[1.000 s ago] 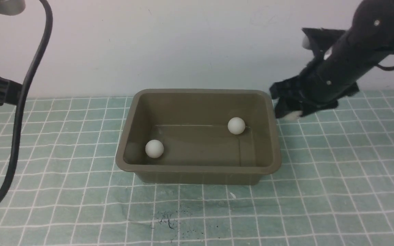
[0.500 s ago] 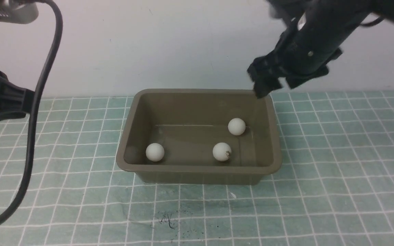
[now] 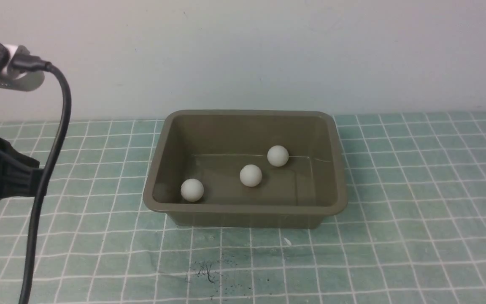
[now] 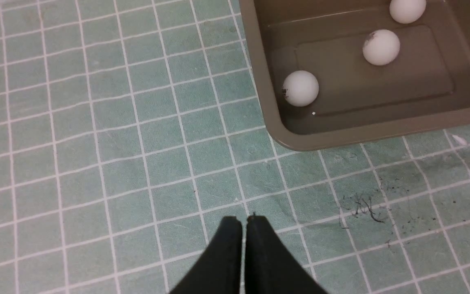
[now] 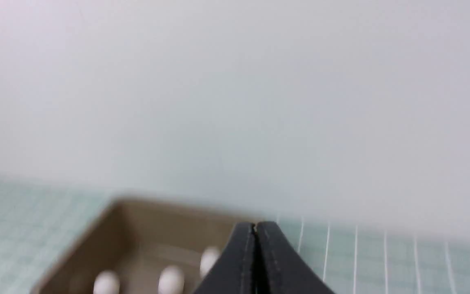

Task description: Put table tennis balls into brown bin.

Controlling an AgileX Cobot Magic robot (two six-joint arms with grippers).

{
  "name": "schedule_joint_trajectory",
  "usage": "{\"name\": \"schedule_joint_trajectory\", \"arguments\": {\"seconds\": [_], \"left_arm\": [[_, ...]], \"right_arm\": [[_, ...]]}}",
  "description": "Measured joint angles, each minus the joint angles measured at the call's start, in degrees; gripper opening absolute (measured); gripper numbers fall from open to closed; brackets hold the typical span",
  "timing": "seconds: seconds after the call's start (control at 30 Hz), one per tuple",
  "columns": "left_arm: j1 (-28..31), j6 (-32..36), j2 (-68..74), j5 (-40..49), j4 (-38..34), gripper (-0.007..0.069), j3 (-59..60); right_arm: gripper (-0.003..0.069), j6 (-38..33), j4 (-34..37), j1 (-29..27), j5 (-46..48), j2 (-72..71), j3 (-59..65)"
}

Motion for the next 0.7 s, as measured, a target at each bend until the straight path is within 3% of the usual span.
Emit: {"name": "schedule_joint_trajectory", "arguments": {"seconds": [0.07,0.17,0.33,0.5,0.7], "left_arm": [[0.0,0.0,-1.3,-1.0,-1.4,-0.0005,1.0],[0.0,0.0,-2.2,-2.6,-2.1,-0.0005,2.6],[0.0,-0.5,-5.2,-4.8,-2.7,-0.0005,5.1],[0.0,-0.5,-13.6,-6.8,-3.2,-0.0005,8.9],[0.0,-0.9,-33.2,-8.4,-3.8,-0.0005,17.0]], "right_arm": [[-0.0013,2.8,-5.3,0.0,-8.7,-14.7,12.0],[-0.0013,11.5,-12.9,0.0,-11.2,-27.8,21.9],[-0.0013,24.5,-22.7,0.1,-10.7,-31.1,28.2],[-0.0013,27.8,-24.9,0.3,-10.7,-31.1,28.9],[-0.0013,28.5,-26.4,0.3,-10.4,-31.2,28.9]]}}
